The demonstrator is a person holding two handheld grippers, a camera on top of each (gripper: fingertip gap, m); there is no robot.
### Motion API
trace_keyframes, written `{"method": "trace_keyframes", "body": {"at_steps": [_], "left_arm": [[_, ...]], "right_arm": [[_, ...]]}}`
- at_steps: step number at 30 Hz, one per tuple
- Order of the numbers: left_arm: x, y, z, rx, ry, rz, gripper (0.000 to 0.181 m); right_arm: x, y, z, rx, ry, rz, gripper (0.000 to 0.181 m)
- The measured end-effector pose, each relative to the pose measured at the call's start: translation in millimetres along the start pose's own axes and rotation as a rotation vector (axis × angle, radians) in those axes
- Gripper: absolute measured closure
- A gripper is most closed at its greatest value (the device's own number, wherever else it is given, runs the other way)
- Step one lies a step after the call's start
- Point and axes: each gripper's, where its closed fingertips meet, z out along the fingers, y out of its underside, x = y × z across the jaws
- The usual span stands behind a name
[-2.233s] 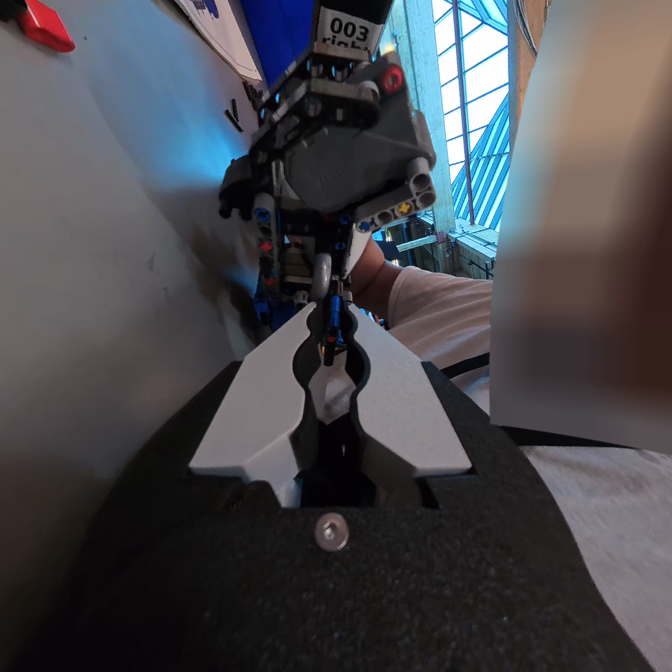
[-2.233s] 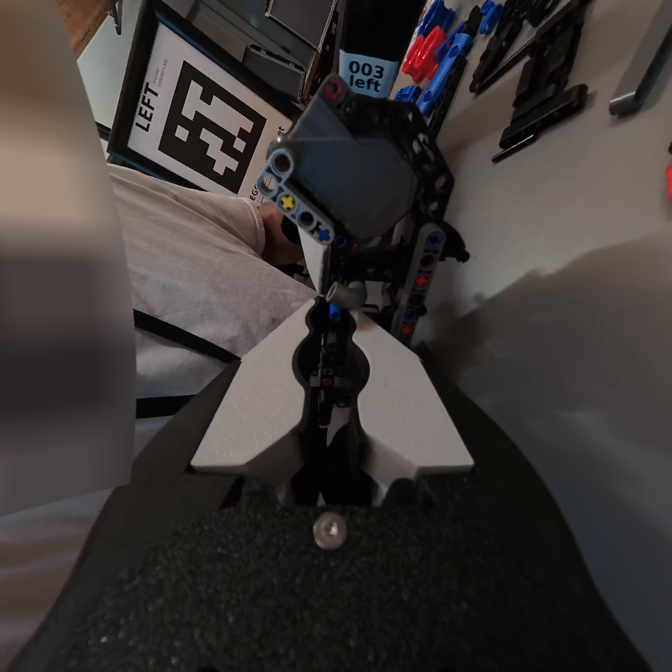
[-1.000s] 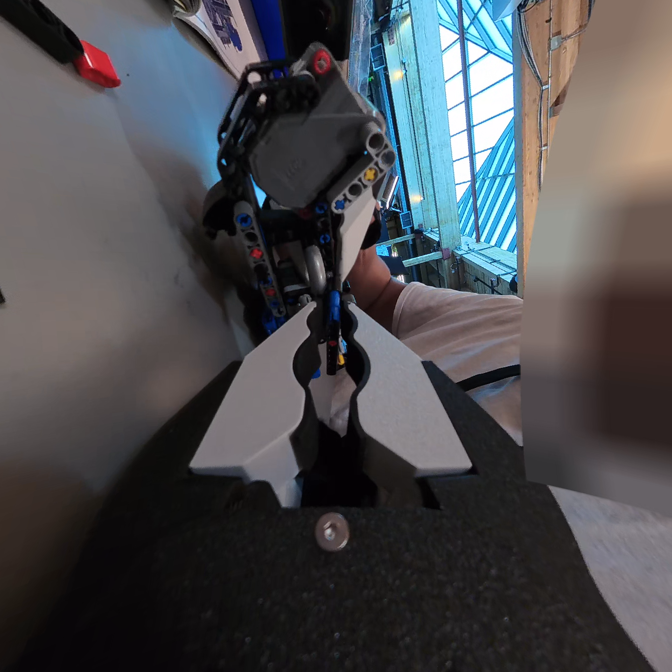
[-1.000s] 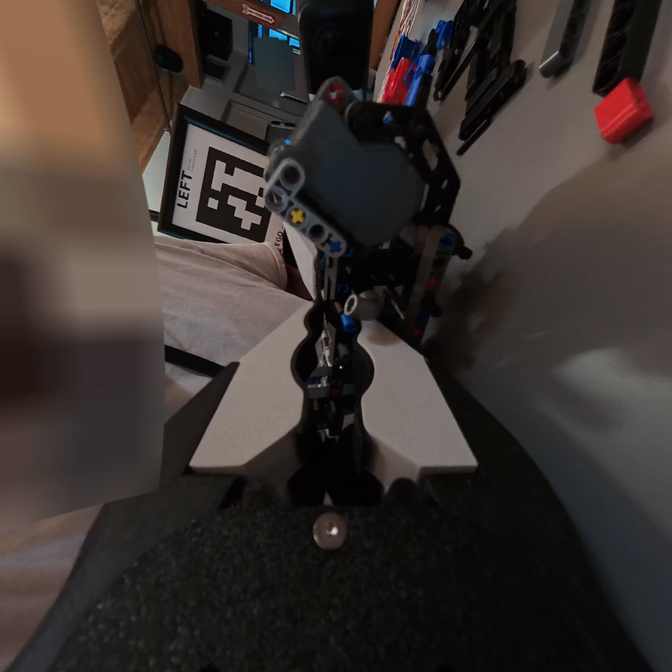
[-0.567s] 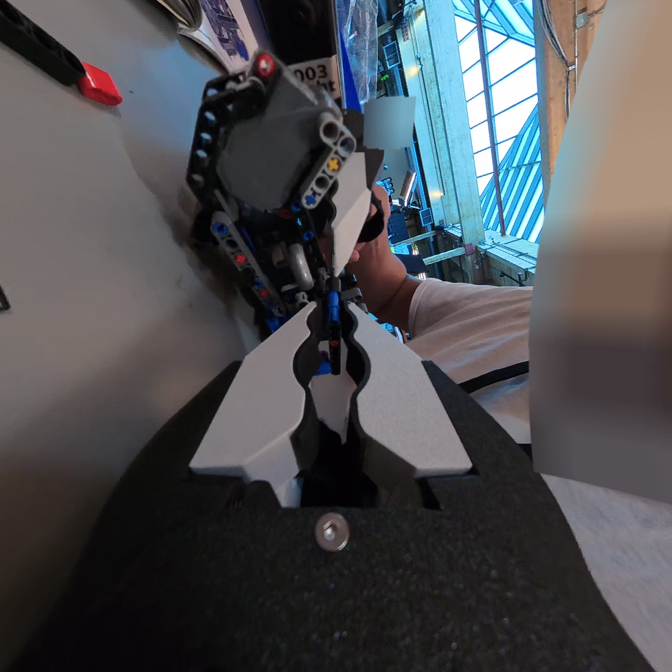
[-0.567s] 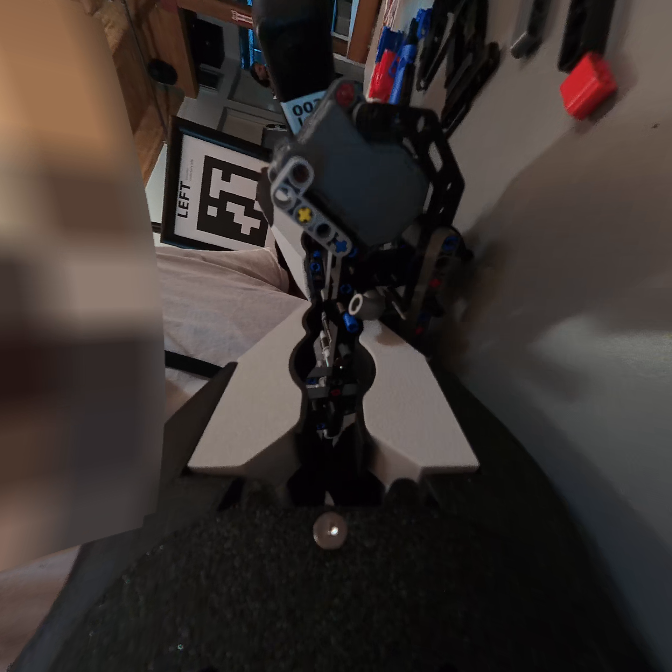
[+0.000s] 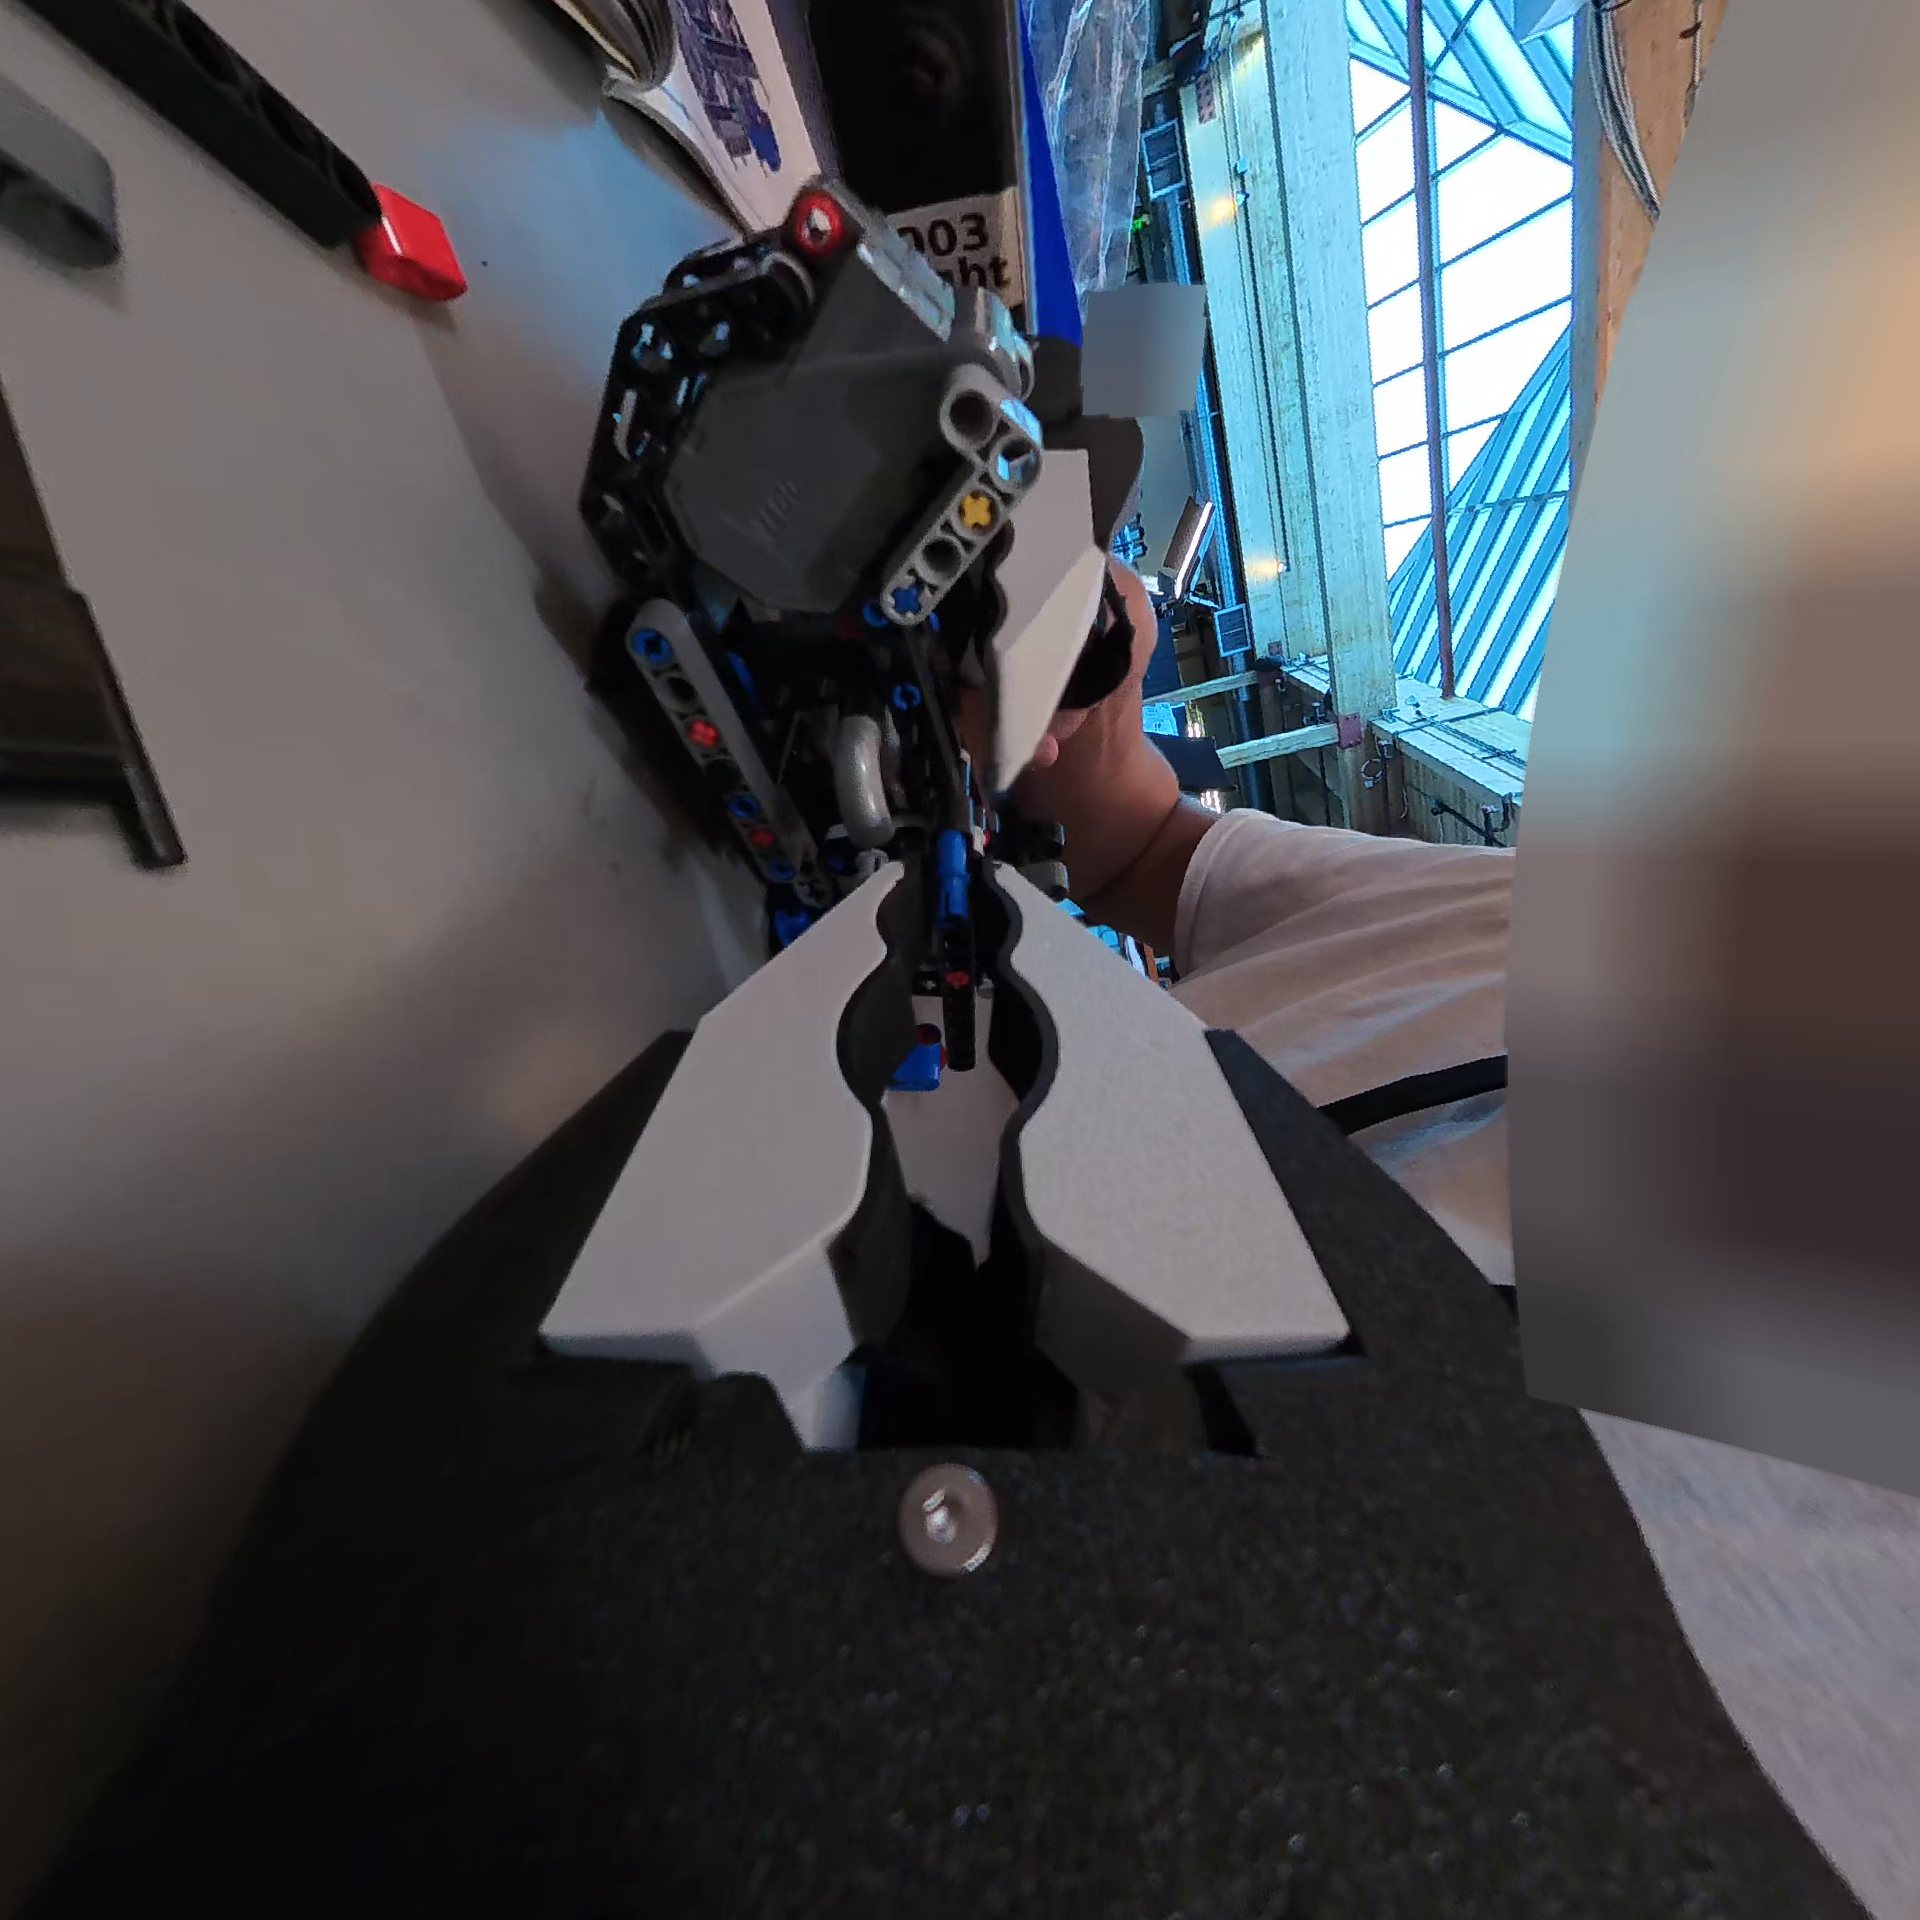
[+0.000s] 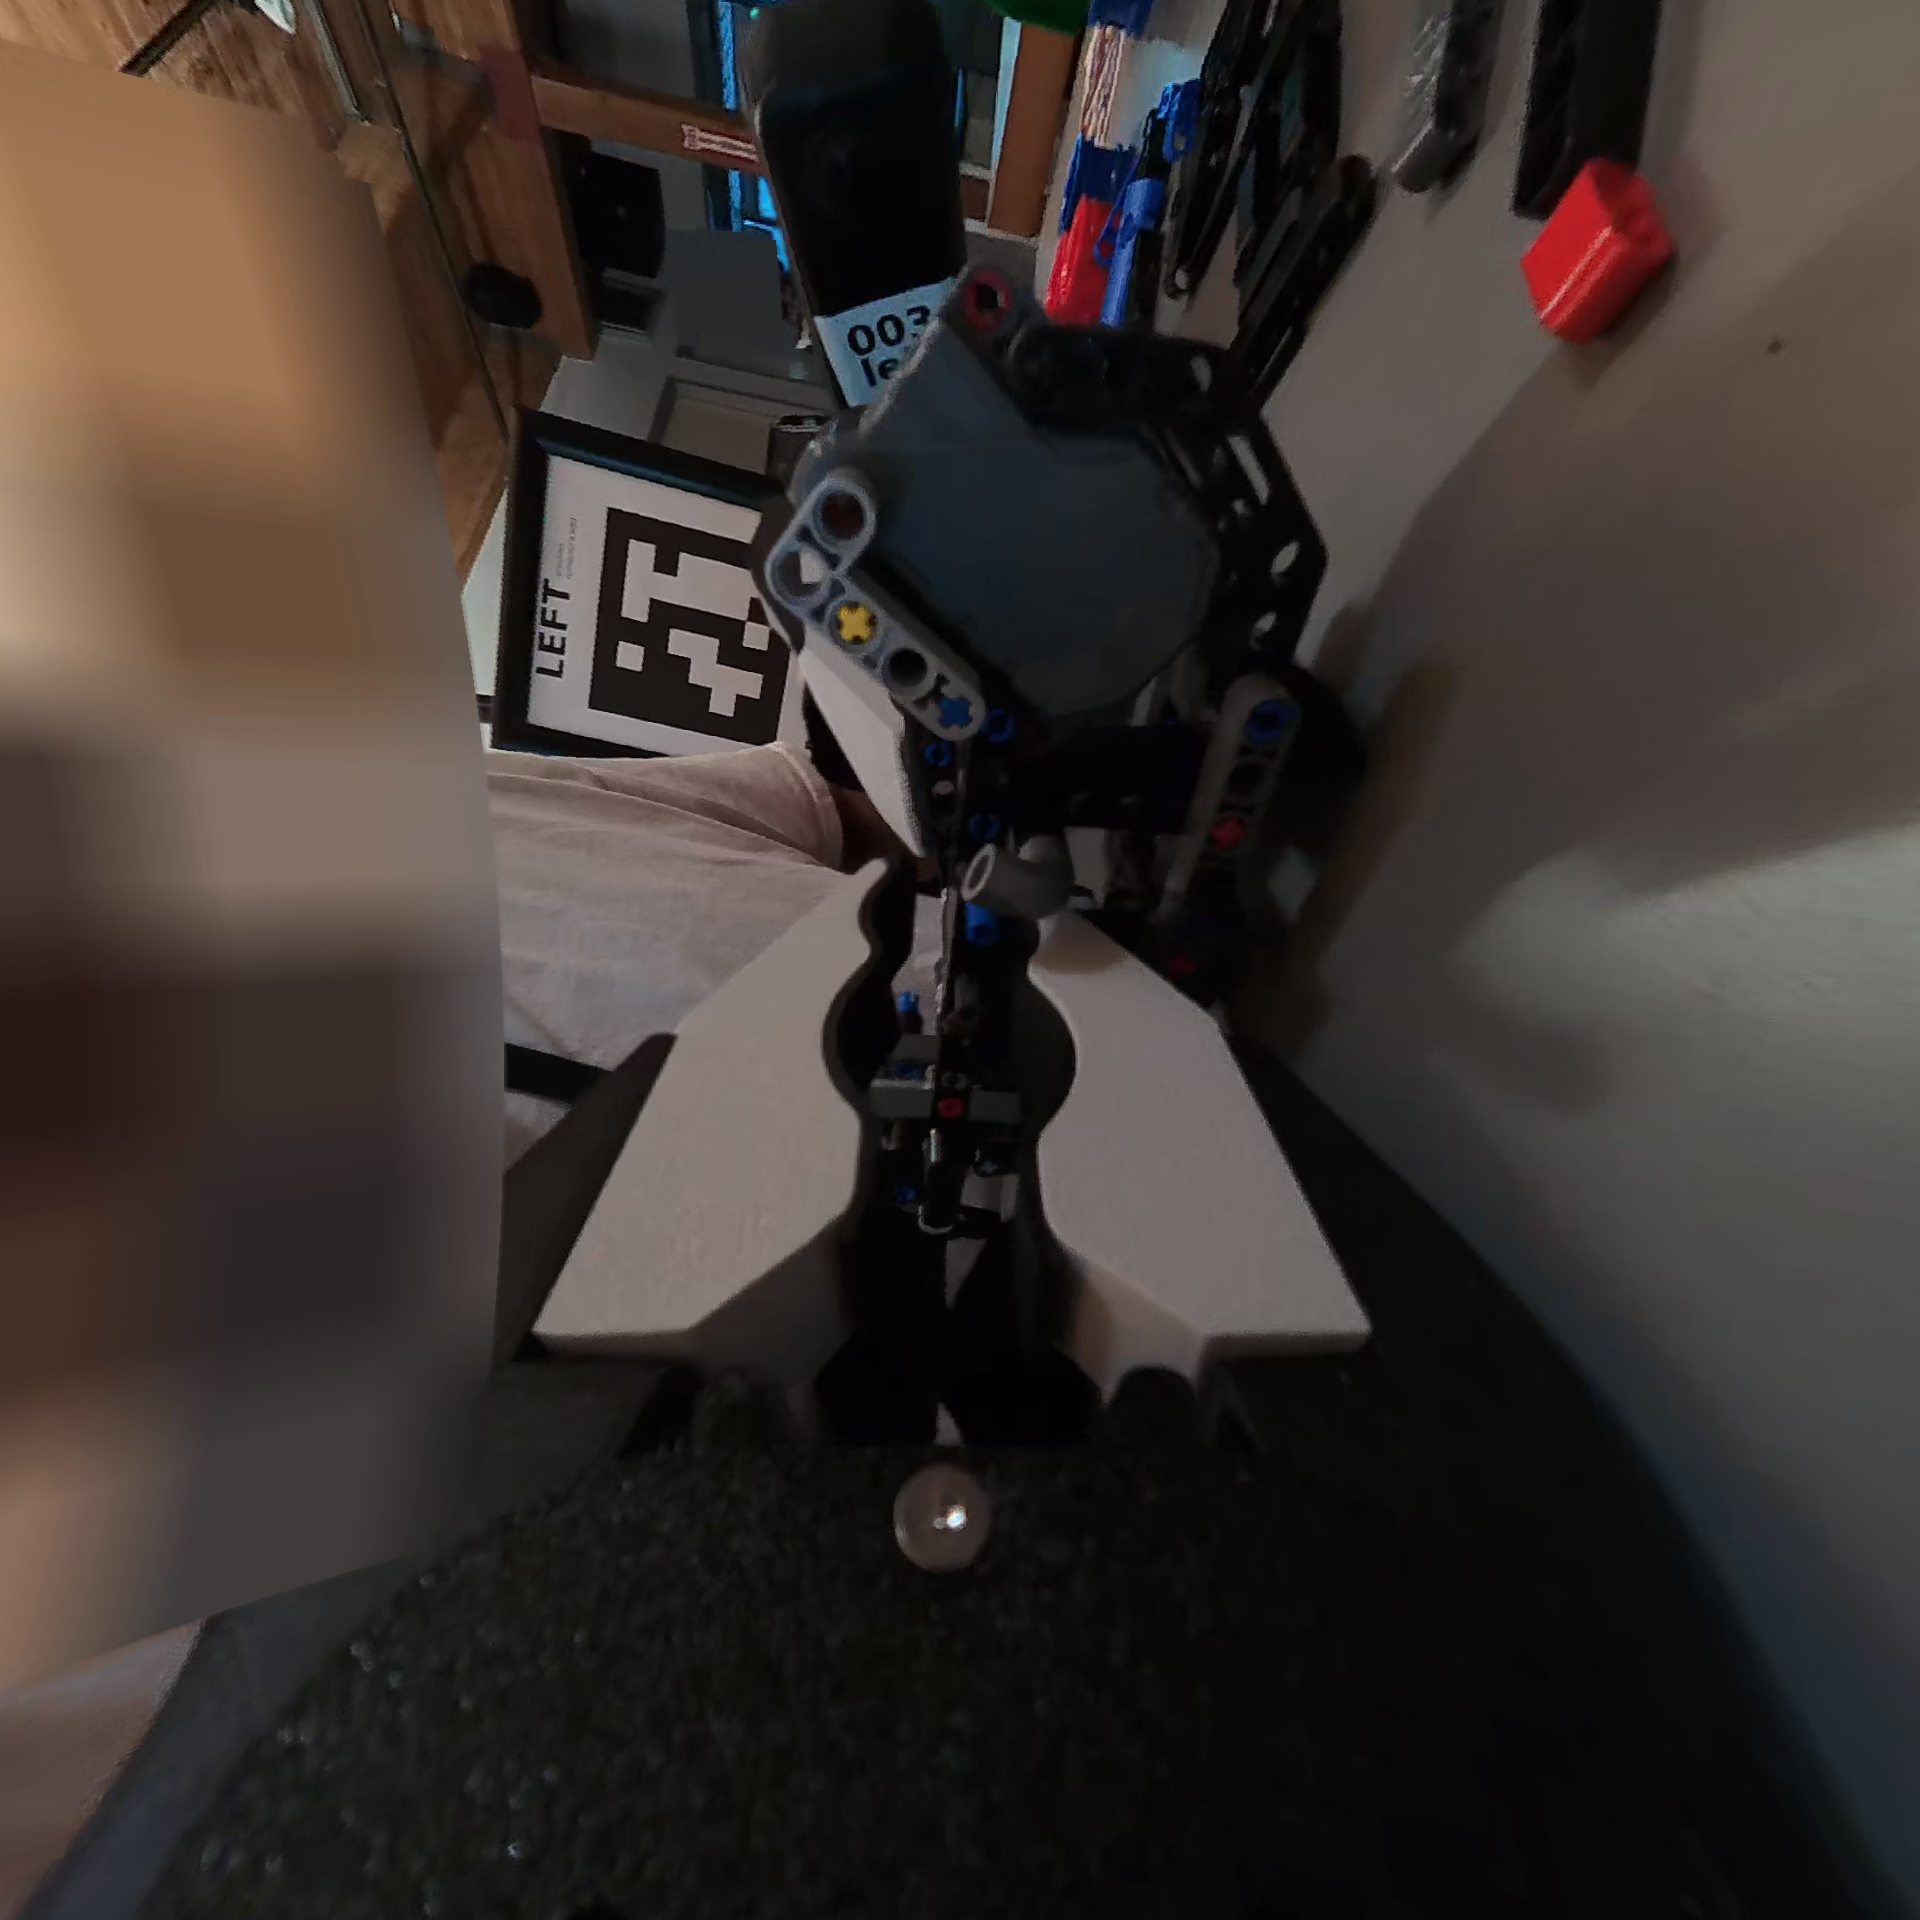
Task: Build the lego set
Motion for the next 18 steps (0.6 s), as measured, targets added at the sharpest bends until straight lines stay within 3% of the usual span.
{"method": "trace_keyframes", "body": {"at_steps": [4,18], "left_arm": [[-1.5,0.6,-0.3,-0.021,0.008,-0.026,0.176],[2.2,4.6,1.5,-0.067,0.079,-0.112,0.176]], "right_arm": [[3.6,1.4,1.0,0.0,0.061,-0.055,0.174],[-1.8,4.8,2.5,-0.024,0.06,-0.133,0.174]]}}
